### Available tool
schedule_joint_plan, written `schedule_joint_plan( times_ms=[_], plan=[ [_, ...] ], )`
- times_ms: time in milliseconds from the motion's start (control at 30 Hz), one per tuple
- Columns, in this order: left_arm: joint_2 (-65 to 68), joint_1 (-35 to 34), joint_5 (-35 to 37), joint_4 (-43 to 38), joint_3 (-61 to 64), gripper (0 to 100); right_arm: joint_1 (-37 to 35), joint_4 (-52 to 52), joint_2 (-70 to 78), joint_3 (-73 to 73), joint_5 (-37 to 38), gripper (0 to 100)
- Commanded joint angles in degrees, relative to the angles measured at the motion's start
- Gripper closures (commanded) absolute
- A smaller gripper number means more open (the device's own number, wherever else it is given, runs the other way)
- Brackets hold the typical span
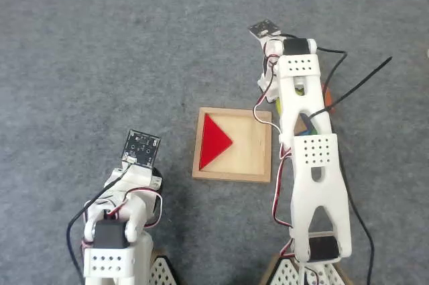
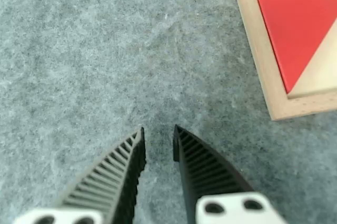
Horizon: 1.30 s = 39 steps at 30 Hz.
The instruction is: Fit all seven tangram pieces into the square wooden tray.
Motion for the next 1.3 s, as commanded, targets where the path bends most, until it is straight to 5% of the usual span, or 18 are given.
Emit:
schedule_joint_plan(
  times_ms=[0,500,833,1067,1267],
  plan=[
    [-1.2,-0.1,-0.6,0.2,-0.7,91,0.7,2.8,-0.4,-0.5,-2.2,73.6],
    [-1.2,-0.1,-0.6,0.2,-0.7,91,4.0,7.5,-2.7,-22.2,-9.4,65.8],
    [-1.2,-0.1,-0.6,0.2,-0.7,91,4.1,8.1,-7.0,-22.0,-11.0,66.0],
    [-1.2,0.0,-0.6,0.2,-0.7,91,4.6,6.3,-29.2,22.3,-9.2,69.0],
    [-1.2,0.0,-0.6,0.2,-0.7,91,4.5,-19.9,-47.6,61.4,-8.1,67.5]
  ],
)
